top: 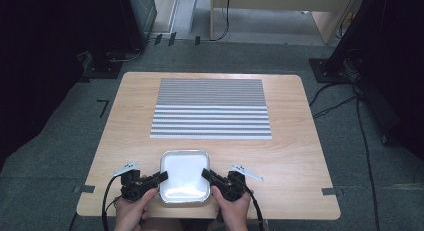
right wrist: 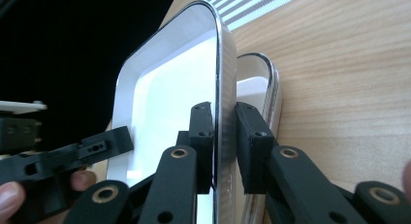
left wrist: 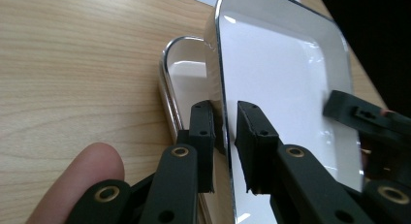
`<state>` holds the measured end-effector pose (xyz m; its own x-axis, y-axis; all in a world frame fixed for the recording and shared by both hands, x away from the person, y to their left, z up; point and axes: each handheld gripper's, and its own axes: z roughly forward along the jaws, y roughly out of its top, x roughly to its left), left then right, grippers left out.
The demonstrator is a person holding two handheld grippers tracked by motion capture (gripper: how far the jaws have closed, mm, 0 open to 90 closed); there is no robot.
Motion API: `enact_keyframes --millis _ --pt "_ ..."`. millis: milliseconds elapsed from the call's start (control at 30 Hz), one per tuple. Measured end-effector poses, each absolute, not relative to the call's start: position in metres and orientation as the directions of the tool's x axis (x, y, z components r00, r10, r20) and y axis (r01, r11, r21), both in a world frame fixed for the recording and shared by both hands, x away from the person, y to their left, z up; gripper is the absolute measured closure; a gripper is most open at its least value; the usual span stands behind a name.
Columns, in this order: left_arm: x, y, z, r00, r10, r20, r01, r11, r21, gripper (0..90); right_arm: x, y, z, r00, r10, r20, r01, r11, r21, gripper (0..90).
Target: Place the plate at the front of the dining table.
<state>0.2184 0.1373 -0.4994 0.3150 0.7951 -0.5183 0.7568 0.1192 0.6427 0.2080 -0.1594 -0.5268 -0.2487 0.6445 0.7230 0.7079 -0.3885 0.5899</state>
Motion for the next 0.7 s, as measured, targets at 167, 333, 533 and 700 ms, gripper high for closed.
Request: enact_keyframes --millis 167,333,533,700 --pt "0.217 0.137 -0.498 0.305 0.816 -0.491 0.739 0.122 0.663 86.1 0.207 -0.156 -0.523 -0.244 0.670 0.701 0.695 -0.383 0.608 79.9" --pt "0.217 0.136 -0.499 0.292 0.831 -0.474 0.734 0.123 0.668 87.3 0.206 -0.157 -0.520 -0.239 0.693 0.680 0.695 -0.367 0.618 79.2" --pt "0.215 0.135 -0.499 0.265 0.855 -0.447 0.720 0.133 0.681 88.5 0.205 -0.162 -0.516 -0.243 0.749 0.617 0.673 -0.327 0.663 86.4" --pt "0.214 0.135 -0.499 0.242 0.860 -0.449 0.713 0.156 0.683 88.7 0.203 -0.156 -0.518 -0.241 0.778 0.581 0.672 -0.298 0.678 85.5"
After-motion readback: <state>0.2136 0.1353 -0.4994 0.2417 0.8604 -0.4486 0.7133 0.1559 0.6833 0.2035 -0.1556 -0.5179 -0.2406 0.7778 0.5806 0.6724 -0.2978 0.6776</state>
